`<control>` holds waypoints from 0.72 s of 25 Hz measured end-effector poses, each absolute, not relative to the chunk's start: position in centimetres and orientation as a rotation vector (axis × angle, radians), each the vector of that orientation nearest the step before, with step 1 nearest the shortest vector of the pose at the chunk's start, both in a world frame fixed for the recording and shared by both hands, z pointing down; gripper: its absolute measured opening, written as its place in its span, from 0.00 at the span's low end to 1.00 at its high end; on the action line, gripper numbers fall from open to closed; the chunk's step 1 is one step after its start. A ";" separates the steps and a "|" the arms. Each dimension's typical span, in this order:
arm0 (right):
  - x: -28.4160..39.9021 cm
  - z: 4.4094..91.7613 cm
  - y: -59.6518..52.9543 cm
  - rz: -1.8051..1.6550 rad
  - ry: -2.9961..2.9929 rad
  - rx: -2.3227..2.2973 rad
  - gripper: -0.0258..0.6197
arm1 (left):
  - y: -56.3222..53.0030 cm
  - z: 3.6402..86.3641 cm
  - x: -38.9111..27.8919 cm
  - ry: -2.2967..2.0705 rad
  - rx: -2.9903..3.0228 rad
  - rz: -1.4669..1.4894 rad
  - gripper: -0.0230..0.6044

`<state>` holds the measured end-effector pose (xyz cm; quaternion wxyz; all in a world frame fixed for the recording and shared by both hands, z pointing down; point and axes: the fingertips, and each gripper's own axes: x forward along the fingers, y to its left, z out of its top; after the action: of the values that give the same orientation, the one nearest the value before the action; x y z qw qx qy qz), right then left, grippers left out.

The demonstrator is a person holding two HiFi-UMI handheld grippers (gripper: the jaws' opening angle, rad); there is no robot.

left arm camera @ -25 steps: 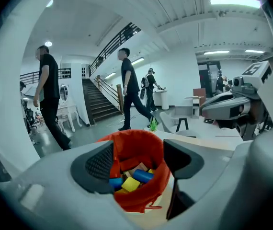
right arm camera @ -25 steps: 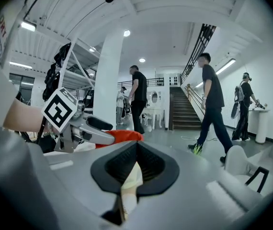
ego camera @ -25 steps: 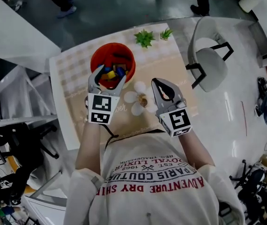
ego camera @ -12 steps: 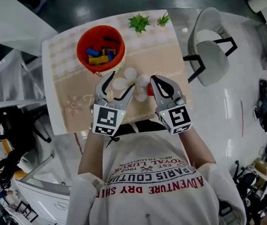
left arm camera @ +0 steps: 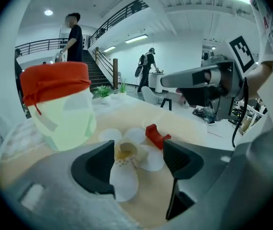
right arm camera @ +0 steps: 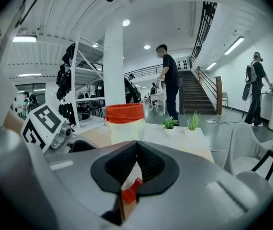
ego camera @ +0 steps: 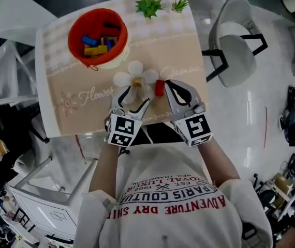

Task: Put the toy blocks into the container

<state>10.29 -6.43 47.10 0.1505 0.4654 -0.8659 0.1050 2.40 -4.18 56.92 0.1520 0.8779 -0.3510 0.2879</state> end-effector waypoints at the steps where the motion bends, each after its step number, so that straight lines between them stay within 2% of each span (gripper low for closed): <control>1: 10.4 47.5 -6.3 0.309 -2.487 1.330 0.04 | -4.0 57.6 2.4 -1.006 2.509 0.838 0.55; 5: 10.8 48.8 -5.8 0.335 -2.486 1.308 0.04 | -3.8 59.9 2.6 -1.017 2.466 0.872 0.48; 11: 10.9 50.2 -5.5 0.357 -2.483 1.284 0.04 | -4.1 61.4 3.4 -1.003 2.467 0.906 0.47; 15: 11.1 50.6 -5.5 0.363 -2.478 1.275 0.04 | -4.4 61.7 3.7 -1.007 2.488 0.977 0.30; 18: 11.2 50.6 -5.6 0.360 -2.475 1.277 0.04 | -4.3 61.8 3.8 -0.990 2.506 0.989 0.25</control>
<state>11.18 -5.63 50.65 0.1658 0.4484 -0.8692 0.1264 3.78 -4.33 61.76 0.1351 0.8652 -0.3416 0.3414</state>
